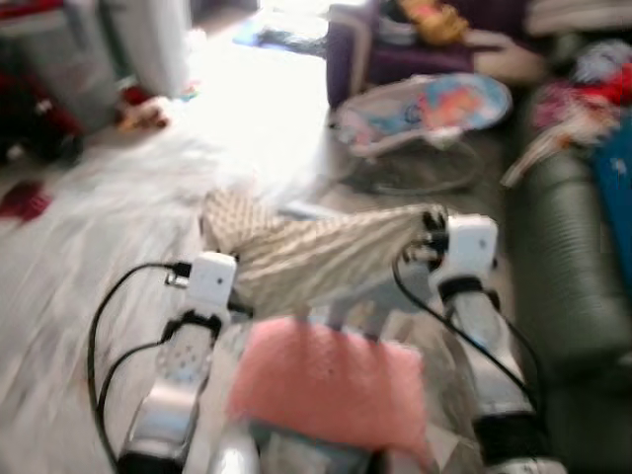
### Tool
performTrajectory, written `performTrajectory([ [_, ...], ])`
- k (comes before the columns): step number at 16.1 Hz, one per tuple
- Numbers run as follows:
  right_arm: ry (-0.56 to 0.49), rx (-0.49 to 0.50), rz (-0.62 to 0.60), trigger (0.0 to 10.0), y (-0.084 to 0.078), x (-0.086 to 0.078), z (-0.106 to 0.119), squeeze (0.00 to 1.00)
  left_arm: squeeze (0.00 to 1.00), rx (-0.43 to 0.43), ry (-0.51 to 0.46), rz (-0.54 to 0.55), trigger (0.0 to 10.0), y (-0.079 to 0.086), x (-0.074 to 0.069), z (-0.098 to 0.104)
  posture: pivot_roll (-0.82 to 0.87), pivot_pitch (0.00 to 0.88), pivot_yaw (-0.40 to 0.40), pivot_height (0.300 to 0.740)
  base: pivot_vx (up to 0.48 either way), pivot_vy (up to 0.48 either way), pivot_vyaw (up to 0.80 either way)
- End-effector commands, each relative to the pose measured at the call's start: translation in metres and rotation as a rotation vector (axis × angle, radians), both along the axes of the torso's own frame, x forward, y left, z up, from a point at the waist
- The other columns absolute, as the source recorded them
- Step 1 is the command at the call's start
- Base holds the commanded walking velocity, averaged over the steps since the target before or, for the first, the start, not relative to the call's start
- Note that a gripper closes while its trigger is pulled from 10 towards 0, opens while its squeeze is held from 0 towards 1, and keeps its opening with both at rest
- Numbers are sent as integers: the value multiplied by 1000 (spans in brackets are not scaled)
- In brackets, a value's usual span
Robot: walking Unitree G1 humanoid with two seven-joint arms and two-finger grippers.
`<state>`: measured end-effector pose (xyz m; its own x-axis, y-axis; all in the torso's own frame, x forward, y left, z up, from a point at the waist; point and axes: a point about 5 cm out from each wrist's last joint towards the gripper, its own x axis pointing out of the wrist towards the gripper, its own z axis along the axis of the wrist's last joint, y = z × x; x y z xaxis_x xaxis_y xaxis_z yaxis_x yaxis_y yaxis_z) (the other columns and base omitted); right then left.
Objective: Move the pillow to the sofa
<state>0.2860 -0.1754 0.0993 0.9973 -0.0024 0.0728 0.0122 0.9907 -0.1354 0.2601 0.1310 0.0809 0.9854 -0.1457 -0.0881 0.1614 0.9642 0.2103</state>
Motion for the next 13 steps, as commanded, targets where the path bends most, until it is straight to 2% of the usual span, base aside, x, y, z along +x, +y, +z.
performTrajectory([
  [1, -4, 15, -61, 10000, -14, -2, 2, 0, 0, -29, -20, -75, 10000, -13, 1, 8, 2, 0, -12, 740, 0, 0, -469],
  [2, 1, 16, -62, 10000, -14, -3, 1, 0, 0, -31, -20, -77, 10000, -14, 1, 8, 2, 0, -11, 740, 0, 0, 0],
  [4, 7, 18, -67, 10000, -15, -4, 0, 0, 0, -87, 1, -87, 10000, -14, 1, 9, 0, 0, -13, 740, 0, 0, 0],
  [8, 32, 17, -85, 10000, -19, -9, -3, 0, 0, -99, 14, -96, 10000, -15, -1, 11, -9, 0, -8, 740, 0, 0, 0],
  [13, 43, 13, -97, 10000, -22, -10, -3, 0, 0, -107, 29, -104, 10000, -15, 0, 12, -18, 0, -3, 740, -299, 0, 0],
])
